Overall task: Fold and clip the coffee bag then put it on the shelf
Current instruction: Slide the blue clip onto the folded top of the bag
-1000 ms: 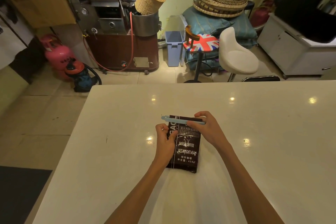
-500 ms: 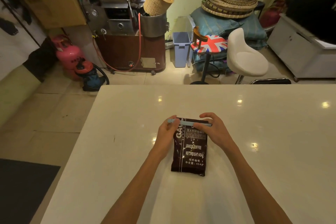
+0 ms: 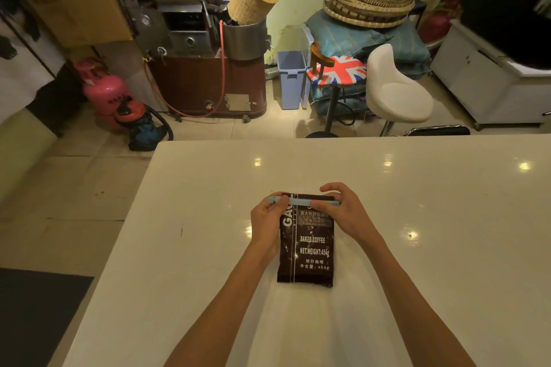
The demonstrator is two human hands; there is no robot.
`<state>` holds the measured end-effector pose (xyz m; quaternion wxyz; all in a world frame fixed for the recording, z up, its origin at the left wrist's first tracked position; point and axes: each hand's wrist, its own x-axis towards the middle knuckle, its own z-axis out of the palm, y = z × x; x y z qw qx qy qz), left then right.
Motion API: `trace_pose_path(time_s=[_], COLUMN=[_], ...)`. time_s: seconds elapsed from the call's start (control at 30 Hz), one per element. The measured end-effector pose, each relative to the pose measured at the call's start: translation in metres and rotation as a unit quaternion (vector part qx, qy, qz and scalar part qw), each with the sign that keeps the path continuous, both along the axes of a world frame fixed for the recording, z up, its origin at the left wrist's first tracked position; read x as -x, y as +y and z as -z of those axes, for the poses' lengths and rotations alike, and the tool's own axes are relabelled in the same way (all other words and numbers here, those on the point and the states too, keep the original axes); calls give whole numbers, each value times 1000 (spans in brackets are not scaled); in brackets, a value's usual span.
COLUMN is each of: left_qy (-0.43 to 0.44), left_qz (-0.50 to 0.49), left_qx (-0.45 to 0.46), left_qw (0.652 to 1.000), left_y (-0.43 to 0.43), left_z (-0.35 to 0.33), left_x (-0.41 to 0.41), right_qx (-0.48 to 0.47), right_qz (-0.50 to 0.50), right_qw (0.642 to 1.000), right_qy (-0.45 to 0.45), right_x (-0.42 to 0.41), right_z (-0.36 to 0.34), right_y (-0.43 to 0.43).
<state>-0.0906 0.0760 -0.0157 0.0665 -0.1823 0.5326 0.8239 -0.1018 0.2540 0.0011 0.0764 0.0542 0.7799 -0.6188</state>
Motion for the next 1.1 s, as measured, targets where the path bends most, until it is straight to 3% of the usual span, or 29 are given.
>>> trace_pose_path(time_s=[0.53,0.7,0.83,0.97,1.1], left_qy=[10,29,44,50,40], left_qz=[2,108,36,8,11], left_qx=[53,104,152,180,179], left_qw=[999,988,987,982,983], left_y=[5,10,16,17,23], left_z=[5,11,10,8,3], left_x=[0,-11,-8,-3,-9], right_qx=[9,97,170,123,14], right_qz=[28,113,95,84,150], right_qw=[1000,989,980,988,988], right_qy=[-7,-2,-38,-50,24], right_x=[-1,-2,-18,-37,-35], right_z=[4,-1,6,19,21], right_y=[-2,-9,-25,-37,-36])
